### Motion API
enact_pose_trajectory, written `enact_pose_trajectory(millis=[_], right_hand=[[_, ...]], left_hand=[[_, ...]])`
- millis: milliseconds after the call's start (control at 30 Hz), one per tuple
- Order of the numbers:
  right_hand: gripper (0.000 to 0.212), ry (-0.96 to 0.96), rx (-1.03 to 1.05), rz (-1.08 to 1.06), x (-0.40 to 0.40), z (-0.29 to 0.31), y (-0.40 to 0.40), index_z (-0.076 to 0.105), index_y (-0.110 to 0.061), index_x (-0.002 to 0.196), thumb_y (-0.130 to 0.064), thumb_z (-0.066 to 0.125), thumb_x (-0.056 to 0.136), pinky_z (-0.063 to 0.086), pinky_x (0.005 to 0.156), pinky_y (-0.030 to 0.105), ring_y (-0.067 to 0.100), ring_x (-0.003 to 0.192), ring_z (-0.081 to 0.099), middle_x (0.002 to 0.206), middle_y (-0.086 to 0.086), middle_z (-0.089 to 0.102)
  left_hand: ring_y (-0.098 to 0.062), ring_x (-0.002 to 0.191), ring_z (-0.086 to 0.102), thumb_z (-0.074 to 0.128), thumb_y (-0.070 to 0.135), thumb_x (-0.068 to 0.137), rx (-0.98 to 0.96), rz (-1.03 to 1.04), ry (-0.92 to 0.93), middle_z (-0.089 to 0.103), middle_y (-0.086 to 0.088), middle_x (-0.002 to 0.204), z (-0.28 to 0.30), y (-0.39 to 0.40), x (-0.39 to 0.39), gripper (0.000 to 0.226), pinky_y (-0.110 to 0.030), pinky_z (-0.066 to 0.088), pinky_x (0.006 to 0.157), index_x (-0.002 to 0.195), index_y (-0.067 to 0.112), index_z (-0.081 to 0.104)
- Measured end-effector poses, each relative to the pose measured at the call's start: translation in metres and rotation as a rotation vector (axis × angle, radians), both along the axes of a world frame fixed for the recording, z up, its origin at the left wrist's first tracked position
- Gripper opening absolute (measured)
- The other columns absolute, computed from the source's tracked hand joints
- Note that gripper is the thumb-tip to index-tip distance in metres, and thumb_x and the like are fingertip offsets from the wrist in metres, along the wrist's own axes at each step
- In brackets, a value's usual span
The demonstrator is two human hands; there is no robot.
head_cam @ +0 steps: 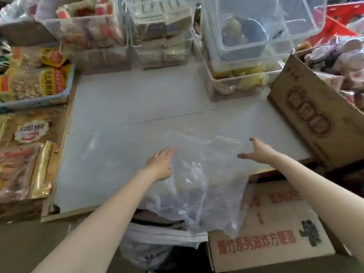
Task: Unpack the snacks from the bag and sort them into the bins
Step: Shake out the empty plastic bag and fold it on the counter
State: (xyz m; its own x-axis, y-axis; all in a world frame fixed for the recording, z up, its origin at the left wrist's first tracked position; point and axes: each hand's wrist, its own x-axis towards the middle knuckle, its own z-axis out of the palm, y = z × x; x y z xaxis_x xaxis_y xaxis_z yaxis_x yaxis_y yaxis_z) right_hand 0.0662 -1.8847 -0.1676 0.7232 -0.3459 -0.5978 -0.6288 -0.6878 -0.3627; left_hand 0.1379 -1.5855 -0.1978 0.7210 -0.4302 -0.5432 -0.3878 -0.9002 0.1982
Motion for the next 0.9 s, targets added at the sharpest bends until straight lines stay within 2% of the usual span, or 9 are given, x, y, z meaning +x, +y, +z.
enact_pose_trajectory(millis=[167,267,333,433,533,633,767,833,900], right_hand=[[0.092,-0.032,0.202,-0.201,-0.026,-0.040,0.009,0.016,-0.005,0.145,-0.031,0.075,0.079,0.035,0.106,0.038,0.031,0.133,0.036,0.145,0.015,0.036],[0.066,-0.163,0.249,-0.318,-0.016,-0.050,0.024,0.032,-0.003,0.137,-0.004,0.068,0.082,0.049,0.082,0.033,0.028,0.107,0.054,0.116,0.014,0.056],[0.055,-0.334,0.250,-0.341,0.006,-0.030,0.027,0.043,-0.004,0.131,0.004,0.063,0.080,0.046,0.062,0.020,0.023,0.088,0.055,0.085,0.006,0.058],[0.045,-0.688,0.177,-0.279,0.055,0.027,0.020,0.051,-0.006,0.122,-0.001,0.064,0.079,0.044,0.069,0.023,0.020,0.085,0.056,0.091,0.012,0.064],[0.047,-0.886,0.167,-0.237,0.099,0.074,0.007,0.050,-0.009,0.122,-0.009,0.067,0.078,0.045,0.076,0.024,0.015,0.082,0.055,0.085,-0.001,0.062],[0.059,-0.776,0.276,-0.193,0.112,0.079,-0.009,0.038,-0.012,0.133,-0.024,0.068,0.084,0.048,0.087,0.030,0.016,0.097,0.056,0.110,0.004,0.060],[0.081,-0.386,0.332,-0.234,0.060,0.035,-0.026,0.022,-0.011,0.146,-0.049,0.061,0.085,0.041,0.065,0.017,0.016,0.103,0.049,0.136,0.004,0.045],[0.088,-0.253,0.351,-0.275,0.026,0.013,-0.032,0.016,-0.010,0.149,-0.052,0.059,0.084,0.042,0.079,0.023,0.019,0.102,0.051,0.142,0.009,0.041],[0.084,-0.174,0.358,-0.290,0.001,-0.004,-0.034,0.018,-0.008,0.148,-0.049,0.059,0.086,0.043,0.085,0.031,0.019,0.098,0.054,0.135,0.011,0.046]], left_hand=[[-0.031,0.145,0.003,0.056,0.026,0.088,0.100,-0.084,0.169,-0.010,-0.005,0.158,-0.025,-0.021,-0.019,0.086,-0.050,0.020,0.114,0.150,0.030,-0.003],[-0.032,0.145,0.003,0.055,0.030,0.090,0.145,-0.082,0.186,-0.011,-0.006,0.158,-0.023,-0.022,-0.016,0.086,-0.051,0.018,0.115,0.150,0.030,-0.007],[-0.034,0.145,0.004,0.052,0.032,0.092,0.147,-0.056,0.171,-0.009,-0.007,0.158,-0.021,-0.021,-0.009,0.083,-0.052,0.017,0.115,0.150,0.028,-0.008],[-0.035,0.144,0.009,0.042,0.035,0.097,0.157,0.022,0.124,-0.006,-0.008,0.159,-0.019,-0.021,0.005,0.075,-0.053,0.020,0.113,0.149,0.026,-0.012],[-0.034,0.144,0.008,0.034,0.039,0.100,0.142,0.120,0.081,-0.008,-0.006,0.159,-0.013,-0.027,0.019,0.070,-0.053,0.021,0.112,0.149,0.025,-0.014],[-0.032,0.145,0.008,0.031,0.040,0.100,0.121,0.215,0.027,-0.005,-0.004,0.159,-0.003,-0.036,0.028,0.066,-0.053,0.020,0.110,0.150,0.023,-0.010],[-0.022,0.145,0.014,0.031,0.042,0.100,-0.091,0.214,-0.065,0.010,-0.003,0.159,0.006,-0.041,0.020,0.059,-0.046,0.018,0.112,0.151,0.022,0.008],[-0.018,0.144,0.016,0.033,0.048,0.097,-0.278,0.199,-0.056,0.018,-0.001,0.157,0.008,-0.036,0.007,0.060,-0.040,0.015,0.114,0.150,0.022,0.018],[-0.016,0.144,0.017,0.026,0.071,0.080,-0.367,0.110,0.031,0.021,0.002,0.156,0.009,-0.030,-0.011,0.082,-0.040,0.015,0.116,0.149,0.028,0.020]])
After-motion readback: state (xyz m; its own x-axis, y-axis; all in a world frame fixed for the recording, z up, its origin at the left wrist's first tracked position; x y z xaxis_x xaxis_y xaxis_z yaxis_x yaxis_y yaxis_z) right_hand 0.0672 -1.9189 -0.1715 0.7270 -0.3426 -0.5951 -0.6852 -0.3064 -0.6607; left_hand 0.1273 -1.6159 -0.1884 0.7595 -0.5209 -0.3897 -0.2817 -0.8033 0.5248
